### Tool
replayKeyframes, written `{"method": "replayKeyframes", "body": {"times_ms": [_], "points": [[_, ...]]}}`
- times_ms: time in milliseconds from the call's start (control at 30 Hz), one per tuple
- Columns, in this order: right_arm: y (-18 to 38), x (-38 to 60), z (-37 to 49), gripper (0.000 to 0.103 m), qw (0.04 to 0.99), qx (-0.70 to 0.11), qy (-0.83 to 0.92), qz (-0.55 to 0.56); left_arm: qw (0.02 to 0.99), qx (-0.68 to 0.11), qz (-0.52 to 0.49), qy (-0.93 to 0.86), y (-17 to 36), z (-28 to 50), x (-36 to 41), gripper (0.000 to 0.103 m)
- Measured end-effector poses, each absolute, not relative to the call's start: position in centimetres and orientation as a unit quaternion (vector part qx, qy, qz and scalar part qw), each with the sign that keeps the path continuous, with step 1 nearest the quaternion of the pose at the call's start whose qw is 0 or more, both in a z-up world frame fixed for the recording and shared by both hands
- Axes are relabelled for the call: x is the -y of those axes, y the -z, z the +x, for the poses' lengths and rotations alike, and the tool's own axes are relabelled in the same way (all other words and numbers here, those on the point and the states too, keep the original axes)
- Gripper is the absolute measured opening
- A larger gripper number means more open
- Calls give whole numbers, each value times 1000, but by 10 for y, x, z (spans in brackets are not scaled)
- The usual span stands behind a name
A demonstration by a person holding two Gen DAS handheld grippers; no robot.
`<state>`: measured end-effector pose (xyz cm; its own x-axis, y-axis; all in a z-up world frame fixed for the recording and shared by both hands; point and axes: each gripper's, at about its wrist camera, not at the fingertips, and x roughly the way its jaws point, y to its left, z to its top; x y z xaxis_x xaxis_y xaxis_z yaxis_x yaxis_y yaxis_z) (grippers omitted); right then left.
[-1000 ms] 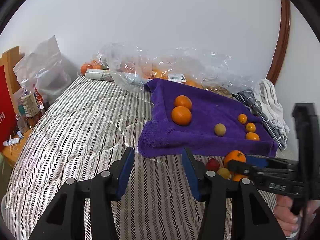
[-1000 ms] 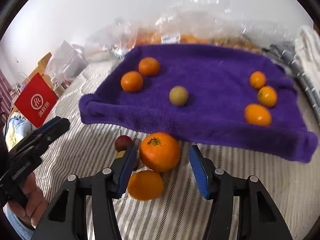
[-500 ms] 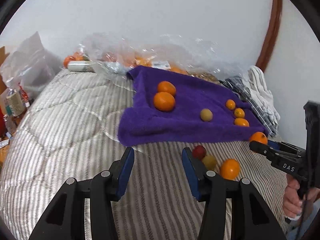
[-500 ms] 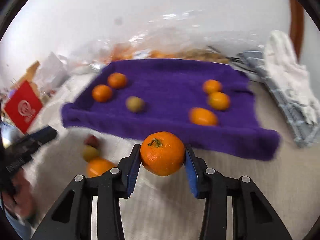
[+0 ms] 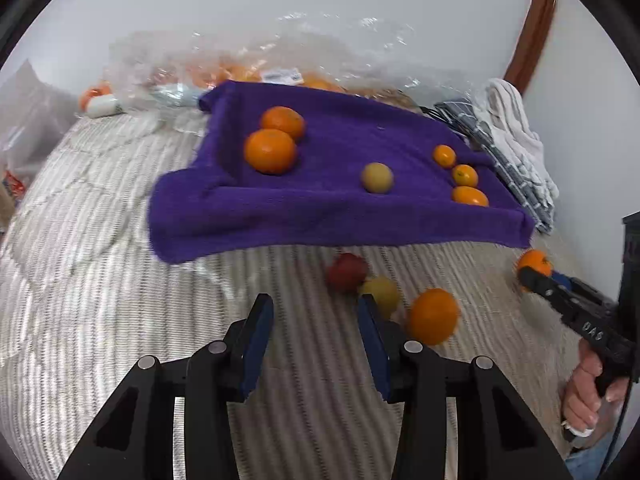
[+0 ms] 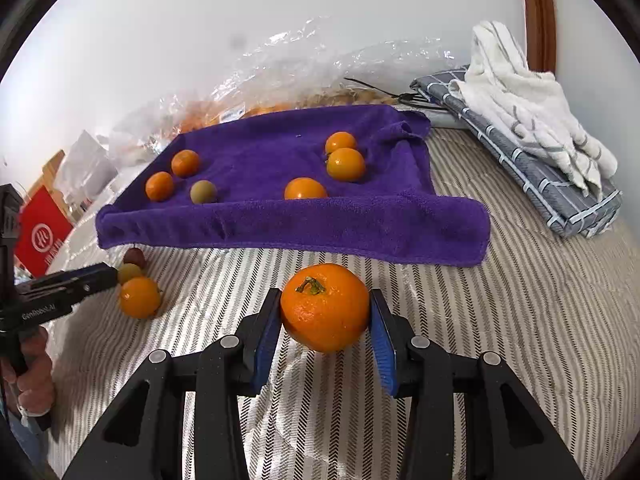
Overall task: Organize fruits
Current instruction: 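Grasp a large stemmed tangerine with the right tool while the left tool grasps a small red fruit, then carry the tangerine and red fruit over the purple towel with both tools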
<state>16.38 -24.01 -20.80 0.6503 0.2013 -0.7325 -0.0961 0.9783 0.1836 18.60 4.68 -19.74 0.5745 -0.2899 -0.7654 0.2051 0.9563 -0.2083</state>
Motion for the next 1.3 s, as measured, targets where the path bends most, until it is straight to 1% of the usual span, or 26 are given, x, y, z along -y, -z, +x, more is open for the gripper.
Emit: {"method": "replayKeyframes", "body": {"times_ms": [67, 233, 367, 400, 433, 500, 667, 833, 967, 1167, 1300], "points": [[210, 242, 167, 42, 901, -419, -89, 75, 886, -440, -42, 142, 198, 189, -40, 41], [209, 241, 162, 42, 904, -411, -87, 76, 894, -430, -14, 130, 199, 195, -21, 41], [208, 248, 160, 42, 905, -406, -81, 95, 894, -429, -27, 130, 199, 199, -18, 41], [209, 250, 161, 42, 905, -406, -75, 101, 894, -429, -29, 129, 199, 200, -18, 39], [209, 252, 161, 42, 905, -406, -70, 105, 893, -429, -31, 130, 199, 200, -19, 33], [210, 252, 162, 42, 903, -409, -74, 108, 892, -431, -43, 132, 200, 202, -23, 23], [211, 245, 163, 42, 902, -412, -85, 91, 898, -405, -103, 142, 195, 198, -42, 23], [213, 240, 166, 42, 900, -422, -81, 78, 905, -379, -134, 143, 191, 190, -56, 23], [212, 239, 165, 42, 901, -421, -76, 72, 911, -362, -137, 141, 187, 185, -58, 23], [210, 247, 161, 42, 905, -408, -76, 93, 920, -339, -130, 149, 179, 180, -56, 23], [209, 247, 160, 42, 906, -406, -74, 95, 921, -334, -128, 151, 177, 179, -56, 23]]}}
